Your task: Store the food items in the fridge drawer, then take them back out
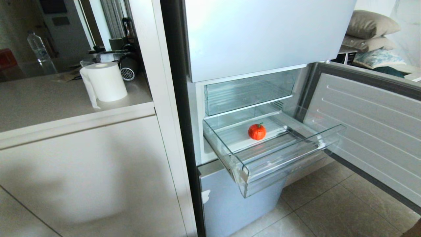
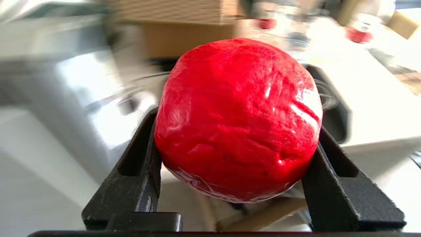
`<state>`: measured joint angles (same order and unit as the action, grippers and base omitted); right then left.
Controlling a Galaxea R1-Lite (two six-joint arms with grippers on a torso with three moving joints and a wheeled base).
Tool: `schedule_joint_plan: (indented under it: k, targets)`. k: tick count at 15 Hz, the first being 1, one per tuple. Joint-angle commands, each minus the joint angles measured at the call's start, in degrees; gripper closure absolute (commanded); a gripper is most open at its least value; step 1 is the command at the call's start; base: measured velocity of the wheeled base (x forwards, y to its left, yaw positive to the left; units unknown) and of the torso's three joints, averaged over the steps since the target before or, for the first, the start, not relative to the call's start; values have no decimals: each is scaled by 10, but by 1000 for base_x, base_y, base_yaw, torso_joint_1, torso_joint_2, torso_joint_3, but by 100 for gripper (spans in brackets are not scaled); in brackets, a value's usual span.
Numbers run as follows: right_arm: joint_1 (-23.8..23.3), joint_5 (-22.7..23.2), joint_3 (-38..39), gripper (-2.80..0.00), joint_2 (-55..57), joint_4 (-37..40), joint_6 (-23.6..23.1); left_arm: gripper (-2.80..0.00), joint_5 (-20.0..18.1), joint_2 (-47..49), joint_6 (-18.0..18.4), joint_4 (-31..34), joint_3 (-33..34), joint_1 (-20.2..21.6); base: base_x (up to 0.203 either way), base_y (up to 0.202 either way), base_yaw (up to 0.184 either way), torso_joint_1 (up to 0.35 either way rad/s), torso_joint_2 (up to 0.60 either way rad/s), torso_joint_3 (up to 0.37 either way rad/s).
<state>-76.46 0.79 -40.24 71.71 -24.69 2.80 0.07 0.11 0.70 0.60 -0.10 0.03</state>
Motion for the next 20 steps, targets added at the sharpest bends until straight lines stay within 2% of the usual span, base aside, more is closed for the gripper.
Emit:
schedule_joint_plan:
  k: [1, 5, 7, 9, 11, 16, 17, 20]
  targets:
    - [-51, 3, -10, 0, 120, -75, 3, 0, 0, 0, 0, 0, 0, 1, 0, 0, 0, 0, 0, 0]
    - [-72, 22, -46, 0, 261, -121, 13, 0, 0, 0, 0, 0, 0, 1, 0, 0, 0, 0, 0, 0]
    - [-72, 51, -69, 0, 339, -133, 16, 0, 0, 0, 0, 0, 0, 1, 0, 0, 0, 0, 0, 0]
    - [-70, 100, -98, 0, 412, -143, 14, 0, 0, 0, 0, 0, 0, 1, 0, 0, 0, 0, 0, 0]
    - [-63, 149, -134, 0, 486, -147, 13, 0, 0, 0, 0, 0, 0, 1, 0, 0, 0, 0, 0, 0]
    - [-24, 177, -237, 0, 617, -160, 9, 0, 0, 0, 0, 0, 0, 1, 0, 0, 0, 0, 0, 0]
    - [-23, 178, -239, -280, 617, -160, 7, 0, 0, 0, 0, 0, 0, 1, 0, 0, 0, 0, 0, 0]
    - [-21, 178, -243, -280, 616, -160, 9, 0, 0, 0, 0, 0, 0, 1, 0, 0, 0, 0, 0, 0]
